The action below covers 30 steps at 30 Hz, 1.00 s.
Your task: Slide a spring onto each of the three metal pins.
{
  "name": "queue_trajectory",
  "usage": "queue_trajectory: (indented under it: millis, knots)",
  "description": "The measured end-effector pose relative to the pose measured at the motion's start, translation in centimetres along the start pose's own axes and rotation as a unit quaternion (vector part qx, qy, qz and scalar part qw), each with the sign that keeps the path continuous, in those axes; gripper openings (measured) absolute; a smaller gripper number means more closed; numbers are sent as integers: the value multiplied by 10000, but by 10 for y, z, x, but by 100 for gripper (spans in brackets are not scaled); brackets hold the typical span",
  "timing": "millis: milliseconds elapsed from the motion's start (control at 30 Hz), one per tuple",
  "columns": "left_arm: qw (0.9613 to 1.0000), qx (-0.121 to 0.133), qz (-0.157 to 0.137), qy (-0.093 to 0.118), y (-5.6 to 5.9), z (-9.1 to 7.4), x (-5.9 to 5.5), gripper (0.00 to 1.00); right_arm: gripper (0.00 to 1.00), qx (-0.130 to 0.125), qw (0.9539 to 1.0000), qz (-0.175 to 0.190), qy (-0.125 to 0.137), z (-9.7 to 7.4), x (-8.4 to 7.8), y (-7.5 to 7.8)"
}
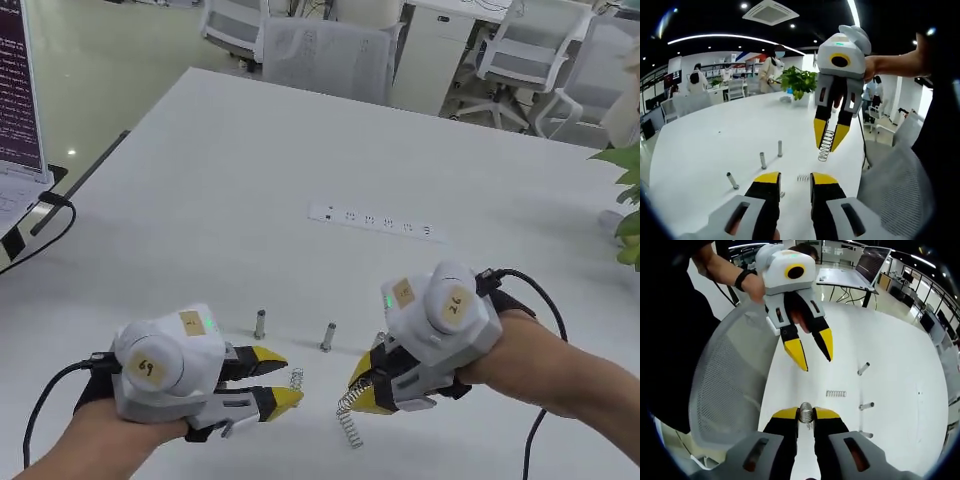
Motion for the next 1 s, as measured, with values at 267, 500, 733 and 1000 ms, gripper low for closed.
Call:
queue_trajectory:
  millis: [267,500,733,1000]
  knots:
    - [9989,420,-184,-31,-9,-25,-11,21,8,-62,9999,80,-59,4,-5,3]
    - [9957,814,-439,-22,-13,-48,-25,25,8,-116,9997,186,-128,8,-10,7]
    - [9919,1114,-614,-20,-15,-64,-35,29,8,-120,9995,233,-195,15,-11,11]
    - [9888,1310,-718,-27,-17,-79,-43,33,8,-103,9993,210,-281,24,-10,15]
Point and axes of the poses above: the centre of the closed fingertips' face, and the gripper's own axes: z roughly forward along the fingers, y roughly to its right, x roughly out of its top, the point moved 10 cm from there along -z, roughly backward along the fingers, and after that the axes turned 15 degrees about -x, right-handed, at the moved point
